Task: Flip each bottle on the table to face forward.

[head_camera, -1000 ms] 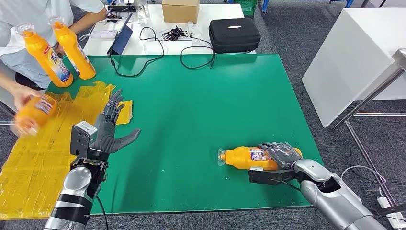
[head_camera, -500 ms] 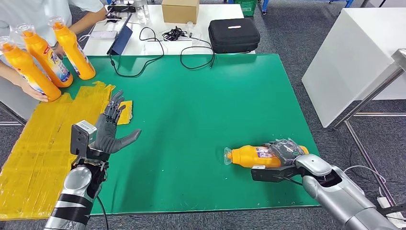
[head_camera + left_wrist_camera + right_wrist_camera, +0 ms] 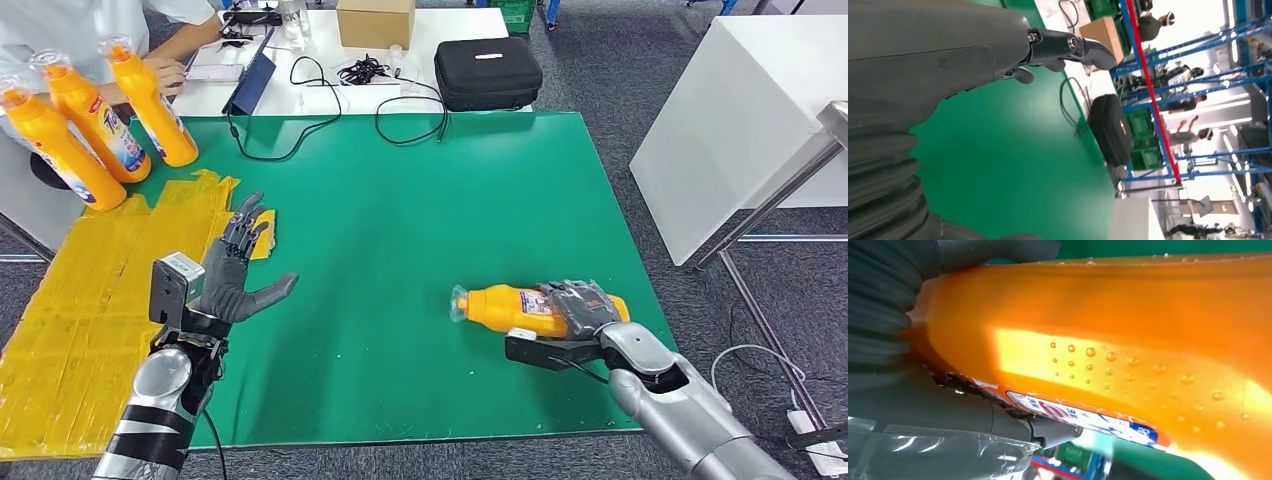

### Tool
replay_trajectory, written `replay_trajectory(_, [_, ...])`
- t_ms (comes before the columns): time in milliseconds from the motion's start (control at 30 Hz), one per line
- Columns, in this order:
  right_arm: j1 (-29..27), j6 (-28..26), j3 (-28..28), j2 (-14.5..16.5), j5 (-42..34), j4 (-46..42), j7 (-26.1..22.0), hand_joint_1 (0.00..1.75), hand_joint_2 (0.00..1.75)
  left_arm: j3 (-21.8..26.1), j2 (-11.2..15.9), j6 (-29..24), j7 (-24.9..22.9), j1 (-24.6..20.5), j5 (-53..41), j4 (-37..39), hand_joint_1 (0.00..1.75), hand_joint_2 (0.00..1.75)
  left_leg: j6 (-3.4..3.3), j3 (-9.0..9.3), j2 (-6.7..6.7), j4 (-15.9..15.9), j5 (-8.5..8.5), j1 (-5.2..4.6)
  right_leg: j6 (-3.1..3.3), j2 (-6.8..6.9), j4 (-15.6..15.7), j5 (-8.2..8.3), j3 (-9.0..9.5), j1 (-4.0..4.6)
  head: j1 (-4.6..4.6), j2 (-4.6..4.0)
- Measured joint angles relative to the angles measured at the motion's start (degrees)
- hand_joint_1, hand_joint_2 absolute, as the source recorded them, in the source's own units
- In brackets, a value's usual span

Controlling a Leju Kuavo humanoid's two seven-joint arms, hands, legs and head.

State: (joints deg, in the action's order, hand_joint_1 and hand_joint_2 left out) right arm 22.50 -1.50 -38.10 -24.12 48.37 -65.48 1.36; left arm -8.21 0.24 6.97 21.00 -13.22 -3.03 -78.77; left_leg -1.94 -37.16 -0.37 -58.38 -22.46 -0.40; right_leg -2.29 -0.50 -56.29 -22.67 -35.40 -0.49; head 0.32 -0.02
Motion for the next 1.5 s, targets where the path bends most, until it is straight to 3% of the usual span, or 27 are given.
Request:
replay_trajectory(133, [-3.5, -8.8, 6.6, 6.9, -4.2, -4.3, -3.3, 1.75, 1.75, -1.0, 0.0, 1.8, -1.6, 0.1, -0.8, -0.9, 0.0, 1.75, 0.03, -0.04, -0.09, 0.0, 0.01, 0.09, 0.03, 0.01, 0.0, -0.02, -0.03, 0.08, -0.01, 0.0])
replay_trajectory(267, [-6.3, -13.4, 12.6, 12.5, -8.2, -9.5, -6.0, 1.75, 1.75, -2.9, 0.1, 3.4, -2.8, 0.1, -1.0, -2.1, 0.0, 1.75, 0.04, -0.08, -0.12, 0.0, 0.0, 0.11, 0.06, 0.02, 0.0, -0.05, -0.07, 0.08, 0.0, 0.0])
replay_trajectory(567, [-9.4, -18.2, 21.3, 19.8, -16.2, -14.7, -13.0, 1.75, 1.75, -8.1, 0.5, 6.9, -4.6, -0.1, 1.6, -4.6, 0.0, 1.75, 0.03, -0.1, -0.12, 0.0, 0.01, 0.03, 0.03, 0.02, 0.0, -0.02, -0.08, 0.02, 0.02, 0.0])
replay_trajectory(867, [-8.8, -18.4, 24.1, 24.2, -24.2, -14.8, -18.3, 1.75, 1.75, -12.8, 0.8, 9.5, -5.9, -2.4, 6.4, -5.5, 0.0, 1.75, 0.06, -0.1, -0.08, 0.0, 0.03, 0.07, 0.03, 0.01, 0.0, -0.01, -0.09, 0.06, 0.03, 0.0])
replay_trajectory(1167, [-7.4, -18.4, 24.2, 26.3, -25.0, -14.3, -18.7, 1.75, 1.75, -15.1, 1.1, 9.8, -6.3, -3.6, 7.4, -5.6, 0.0, 1.75, 0.07, -0.11, -0.1, 0.0, 0.03, 0.07, 0.03, 0.01, 0.0, -0.02, -0.09, 0.05, 0.02, 0.0])
replay_trajectory(1500, [-7.4, -18.4, 24.3, 26.6, -25.1, -14.2, -18.8, 1.75, 1.75, -15.6, 1.4, 9.8, -6.3, -3.9, 7.4, -5.6, 0.0, 1.75, 0.07, -0.11, -0.1, 0.0, 0.03, 0.07, 0.03, 0.01, 0.0, -0.02, -0.09, 0.05, 0.01, 0.0])
